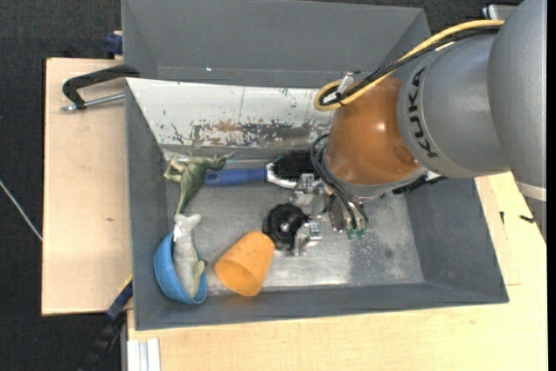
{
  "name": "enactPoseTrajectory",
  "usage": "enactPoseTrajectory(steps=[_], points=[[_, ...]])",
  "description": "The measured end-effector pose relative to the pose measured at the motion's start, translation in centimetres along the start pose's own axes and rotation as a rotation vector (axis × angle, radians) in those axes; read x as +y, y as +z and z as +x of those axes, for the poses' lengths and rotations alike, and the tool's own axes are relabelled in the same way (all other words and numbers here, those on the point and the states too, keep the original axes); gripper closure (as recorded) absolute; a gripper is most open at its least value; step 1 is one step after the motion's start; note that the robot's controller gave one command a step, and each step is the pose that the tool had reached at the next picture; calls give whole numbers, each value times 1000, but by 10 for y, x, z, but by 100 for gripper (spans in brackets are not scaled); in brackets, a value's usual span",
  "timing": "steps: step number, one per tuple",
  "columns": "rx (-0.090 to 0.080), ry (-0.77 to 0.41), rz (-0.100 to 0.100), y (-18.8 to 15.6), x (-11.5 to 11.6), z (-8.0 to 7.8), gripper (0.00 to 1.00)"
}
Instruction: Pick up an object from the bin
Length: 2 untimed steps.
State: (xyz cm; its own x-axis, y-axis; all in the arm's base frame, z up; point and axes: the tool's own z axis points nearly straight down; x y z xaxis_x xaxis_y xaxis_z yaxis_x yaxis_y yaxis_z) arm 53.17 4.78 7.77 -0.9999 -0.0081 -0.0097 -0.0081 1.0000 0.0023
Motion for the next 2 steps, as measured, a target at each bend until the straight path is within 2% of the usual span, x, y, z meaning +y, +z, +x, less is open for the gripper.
enactPoseTrajectory(steps=[1,2], points=[[-4,5,-1,-107,11,-1,100],[-5,49,-1,-196,23,-11,100]])
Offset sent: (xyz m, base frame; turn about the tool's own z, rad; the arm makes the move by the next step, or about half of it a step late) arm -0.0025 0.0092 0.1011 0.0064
